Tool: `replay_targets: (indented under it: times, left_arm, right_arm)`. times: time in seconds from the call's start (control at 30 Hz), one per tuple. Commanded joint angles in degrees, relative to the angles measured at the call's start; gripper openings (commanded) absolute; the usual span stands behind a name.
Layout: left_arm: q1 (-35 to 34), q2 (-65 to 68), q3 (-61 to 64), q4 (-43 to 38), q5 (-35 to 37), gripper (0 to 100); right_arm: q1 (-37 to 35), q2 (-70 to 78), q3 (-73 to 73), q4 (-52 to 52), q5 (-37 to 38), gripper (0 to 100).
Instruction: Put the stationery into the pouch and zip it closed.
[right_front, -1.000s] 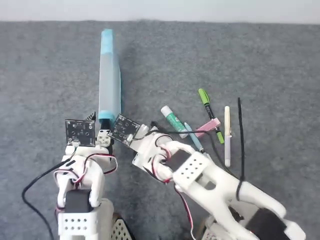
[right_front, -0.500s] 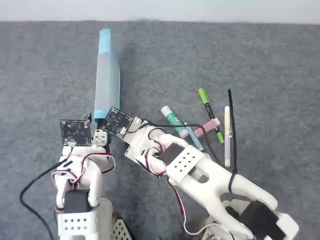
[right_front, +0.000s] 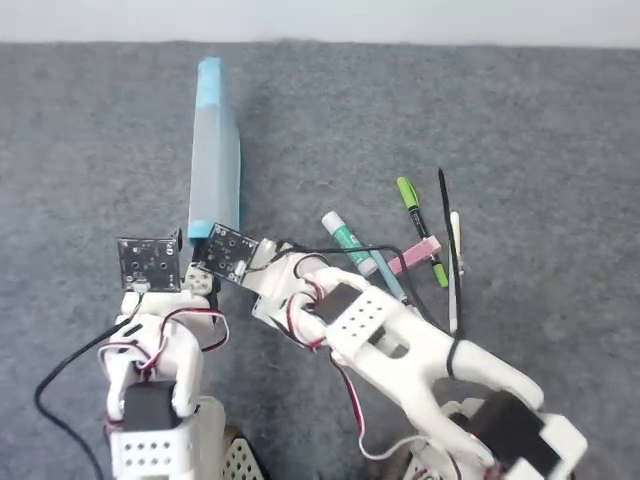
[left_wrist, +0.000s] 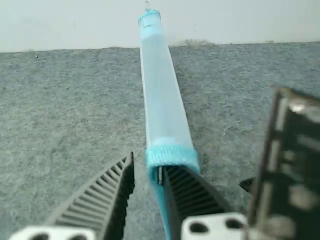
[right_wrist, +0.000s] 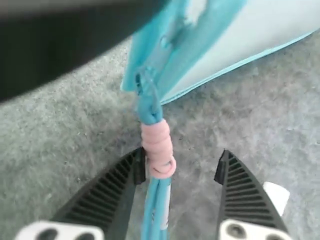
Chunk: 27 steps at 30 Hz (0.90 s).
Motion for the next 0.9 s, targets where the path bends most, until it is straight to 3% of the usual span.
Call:
replay_targets:
  times: [0.0,0.3,0.37,0.47,0.53,0.67,0.87]
  left_arm:
    - [-0.3,1.0,-5.3,1.8,1.1,7]
    - [-0.3,1.0,-5.2,1.8,1.1,1]
    - [-0.4,1.0,-5.2,1.7,1.1,1]
    - [-0.4,1.0,-5.2,1.7,1.1,1]
    - [-0.4,1.0,-5.2,1.7,1.1,1]
    - [-0.4,1.0,-5.1,1.7,1.1,1]
    - [-0.4,0.5,-2.2,-1.9,1.1,1]
  right_arm:
    - [1.1,0.7,-3.9,-1.6,0.2,21.8]
    - [1.4,2.2,-4.3,-5.4,0.3,21.4]
    - [1.5,2.1,-4.3,-5.0,0.3,16.6]
    - [1.6,2.0,-4.3,-5.1,0.3,0.6]
    - [2.7,2.0,-4.1,-4.7,0.3,3.1]
    - [6.2,1.8,-4.7,1.9,0.3,0.9]
    - [14.6,1.6,-15.5,22.5,0.3,0.6]
